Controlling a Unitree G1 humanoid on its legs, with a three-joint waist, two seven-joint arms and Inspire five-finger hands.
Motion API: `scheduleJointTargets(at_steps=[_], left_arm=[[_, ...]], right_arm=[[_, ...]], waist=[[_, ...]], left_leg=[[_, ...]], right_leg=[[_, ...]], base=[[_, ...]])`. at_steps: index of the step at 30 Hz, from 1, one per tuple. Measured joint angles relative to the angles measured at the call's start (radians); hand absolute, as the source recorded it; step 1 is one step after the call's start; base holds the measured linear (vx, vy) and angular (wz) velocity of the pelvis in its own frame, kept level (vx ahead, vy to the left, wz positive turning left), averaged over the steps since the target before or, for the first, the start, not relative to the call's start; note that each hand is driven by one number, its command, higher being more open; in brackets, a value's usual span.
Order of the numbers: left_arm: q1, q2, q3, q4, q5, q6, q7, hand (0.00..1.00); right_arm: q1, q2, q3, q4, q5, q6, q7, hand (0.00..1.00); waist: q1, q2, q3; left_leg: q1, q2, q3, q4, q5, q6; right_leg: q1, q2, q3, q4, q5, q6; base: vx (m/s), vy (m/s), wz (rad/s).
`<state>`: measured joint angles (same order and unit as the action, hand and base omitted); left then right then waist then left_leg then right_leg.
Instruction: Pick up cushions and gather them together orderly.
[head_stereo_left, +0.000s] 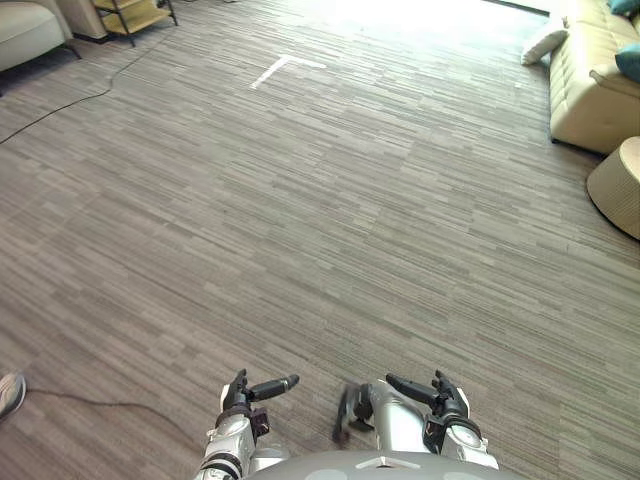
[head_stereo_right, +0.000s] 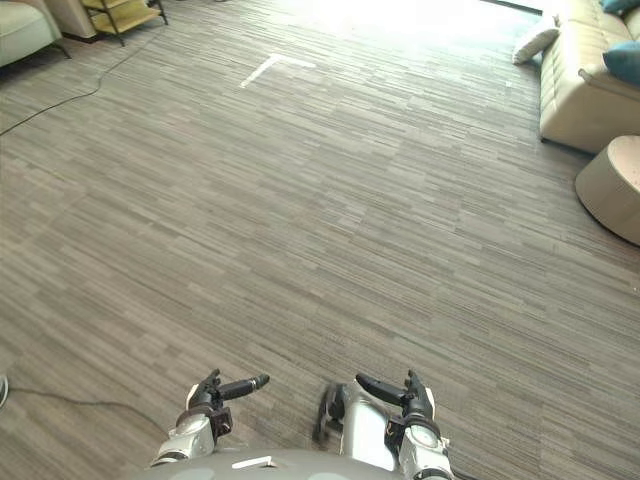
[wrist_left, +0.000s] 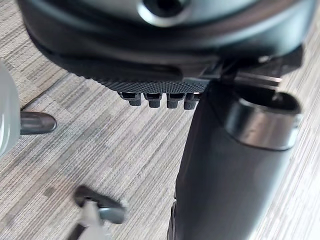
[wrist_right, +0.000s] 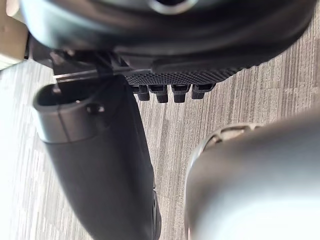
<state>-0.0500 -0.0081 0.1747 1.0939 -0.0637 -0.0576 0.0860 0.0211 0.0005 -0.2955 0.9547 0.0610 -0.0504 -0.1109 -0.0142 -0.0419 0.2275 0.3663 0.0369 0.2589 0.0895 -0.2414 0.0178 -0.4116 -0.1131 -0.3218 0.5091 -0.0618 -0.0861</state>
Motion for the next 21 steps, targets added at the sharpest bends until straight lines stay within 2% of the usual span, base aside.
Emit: scheduleJointTargets(at_steps=[1, 2, 3, 4, 5, 6, 7, 8, 9, 11, 13, 14, 17, 18, 19, 20, 21], left_arm=[[-0.001, -0.002, 0.0, 0.0, 0.006, 0.001, -0.003, 1.0], [0.003, -0.006, 0.002, -0.001, 0.029, 0.001, -0.004, 1.0], [0.004, -0.008, 0.014, -0.009, 0.036, 0.002, -0.005, 1.0], [0.005, -0.012, 0.025, -0.016, 0.037, 0.001, -0.006, 1.0], [0.01, -0.018, 0.044, -0.033, 0.037, 0.001, -0.007, 1.0], [0.018, -0.018, 0.054, -0.064, 0.037, 0.0, -0.006, 1.0], [0.028, -0.017, 0.071, -0.095, 0.037, 0.0, -0.006, 1.0], [0.029, -0.017, 0.077, -0.109, 0.036, -0.006, -0.005, 1.0], [0.036, -0.017, 0.077, -0.135, 0.033, -0.022, -0.004, 1.0], [0.041, -0.022, 0.084, -0.159, 0.033, -0.037, -0.005, 1.0], [0.038, -0.037, 0.087, -0.171, 0.028, -0.045, -0.004, 1.0], [0.035, -0.038, 0.088, -0.173, 0.028, -0.051, -0.004, 1.0], [0.033, -0.039, 0.087, -0.18, 0.024, -0.055, -0.003, 1.0], [0.033, -0.038, 0.087, -0.18, 0.024, -0.055, -0.003, 1.0], [0.033, -0.039, 0.085, -0.178, 0.022, -0.053, -0.003, 1.0], [0.033, -0.033, 0.085, -0.174, 0.016, -0.044, -0.002, 1.0], [0.034, -0.029, 0.085, -0.164, 0.015, -0.041, -0.002, 1.0]], right_arm=[[-0.002, -0.001, -0.007, 0.0, 0.0, -0.002, 0.0, 1.0], [-0.002, 0.001, -0.018, -0.006, 0.0, 0.005, 0.0, 1.0], [0.0, 0.0, -0.015, -0.008, -0.003, 0.008, 0.0, 1.0], [0.001, -0.001, -0.008, -0.009, -0.003, 0.009, 0.0, 1.0], [0.001, -0.004, 0.005, -0.009, -0.005, 0.014, -0.001, 1.0], [-0.001, -0.011, 0.028, -0.002, -0.021, 0.021, 0.001, 1.0], [-0.002, -0.012, 0.053, 0.003, -0.021, 0.028, -0.003, 1.0], [0.001, -0.011, 0.068, 0.003, -0.021, 0.028, -0.003, 1.0], [0.009, -0.013, 0.091, 0.004, -0.021, 0.029, -0.004, 1.0], [0.016, -0.012, 0.094, 0.006, -0.021, 0.036, -0.005, 1.0], [0.016, -0.013, 0.119, 0.006, -0.021, 0.039, -0.01, 1.0], [0.013, -0.014, 0.136, 0.006, -0.021, 0.039, -0.01, 1.0], [0.014, -0.013, 0.161, 0.007, -0.021, 0.039, -0.015, 1.0], [0.014, -0.01, 0.161, 0.007, -0.021, 0.039, -0.019, 1.0], [0.018, -0.007, 0.16, 0.007, -0.021, 0.039, -0.021, 1.0], [0.035, 0.008, 0.159, 0.012, -0.022, 0.039, -0.022, 1.0], [0.047, 0.009, 0.158, 0.011, -0.022, 0.038, -0.022, 1.0]], waist=[[-0.001, 0.004, 0.001], [-0.006, 0.019, -0.005], [-0.015, 0.039, -0.003], [-0.014, 0.051, -0.002], [-0.012, 0.067, -0.002], [-0.009, 0.073, 0.004], [-0.003, 0.064, 0.009], [0.004, 0.056, 0.013], [0.017, 0.043, 0.014], [0.029, 0.04, 0.013], [0.045, 0.039, 0.012], [0.054, 0.039, 0.012], [0.063, 0.04, 0.01], [0.065, 0.044, 0.007], [0.066, 0.044, 0.002], [0.076, 0.024, -0.027], [0.077, 0.016, -0.044]], left_leg=[[-0.002, 0.008, -0.002, 0.038, 0.003, -0.006], [-0.048, 0.055, -0.024, 0.212, 0.008, -0.074], [-0.155, 0.112, -0.089, 0.482, 0.047, -0.173], [-0.209, 0.132, -0.125, 0.618, 0.082, -0.234], [-0.282, 0.159, -0.151, 0.789, 0.103, -0.278], [-0.383, 0.19, -0.151, 0.996, 0.099, -0.27], [-0.449, 0.195, -0.13, 1.058, 0.087, -0.249], [-0.488, 0.196, -0.109, 1.052, 0.074, -0.224], [-0.543, 0.199, -0.072, 0.995, 0.048, -0.176], [-0.601, 0.194, -0.027, 0.804, 0.012, -0.112], [-0.638, 0.166, -0.028, 0.492, 0.015, -0.111], [-0.658, 0.159, -0.031, 0.389, 0.029, -0.113], [-0.689, 0.144, -0.035, 0.243, 0.087, -0.114], [-0.697, 0.136, -0.018, 0.219, 0.115, -0.096], [-0.699, 0.126, -0.006, 0.214, 0.141, -0.058], [-0.695, 0.104, -0.017, 0.243, 0.234, 0.019], [-0.693, 0.098, -0.014, 0.254, 0.27, 0.042]], right_leg=[[-0.001, -0.001, -0.001, 0.039, -0.038, -0.017], [0.032, 0.017, -0.009, 0.066, -0.101, -0.035], [0.09, 0.054, -0.02, 0.04, -0.126, -0.037], [0.117, 0.079, -0.02, 0.019, -0.131, -0.041], [0.159, 0.115, -0.018, -0.015, -0.134, -0.043], [0.239, 0.161, 0.006, -0.072, -0.138, -0.049], [0.314, 0.185, 0.037, -0.124, -0.14, -0.052], [0.359, 0.197, 0.062, -0.161, -0.14, -0.052], [0.414, 0.209, 0.1, -0.207, -0.14, -0.052], [0.499, 0.219, 0.155, -0.275, -0.134, -0.054], [0.585, 0.228, 0.236, -0.343, -0.134, -0.053], [0.612, 0.234, 0.271, -0.37, -0.134, -0.053], [0.682, 0.239, 0.342, -0.422, -0.151, -0.035], [0.712, 0.239, 0.371, -0.427, -0.174, -0.027], [0.738, 0.236, 0.391, -0.427, -0.196, -0.017], [0.757, 0.212, 0.421, -0.409, -0.225, 0.004], [0.749, 0.201, 0.421, -0.38, -0.237, 0.024]], base=[[0.52, -0.236, 0.01], [0.5, -0.248, 0.02], [0.58, -0.291, -0.05], [0.36, -0.182, -0.18], [0.45, -0.214, -0.52], [0.45, -0.187, -0.78], [0.45, -0.161, -0.88], [0.44, -0.109, -0.92], [0.52, -0.065, -0.88], [0.51, -0.02, -0.9], [0.49, 0.072, -0.98], [0.49, 0.102, -0.79], [0.5, 0.128, -0.75], [0.58, 0.185, -0.66], [0.71, 0.237, -0.87], [0.61, 0.204, -0.68], [0.63, 0.198, -0.63]])
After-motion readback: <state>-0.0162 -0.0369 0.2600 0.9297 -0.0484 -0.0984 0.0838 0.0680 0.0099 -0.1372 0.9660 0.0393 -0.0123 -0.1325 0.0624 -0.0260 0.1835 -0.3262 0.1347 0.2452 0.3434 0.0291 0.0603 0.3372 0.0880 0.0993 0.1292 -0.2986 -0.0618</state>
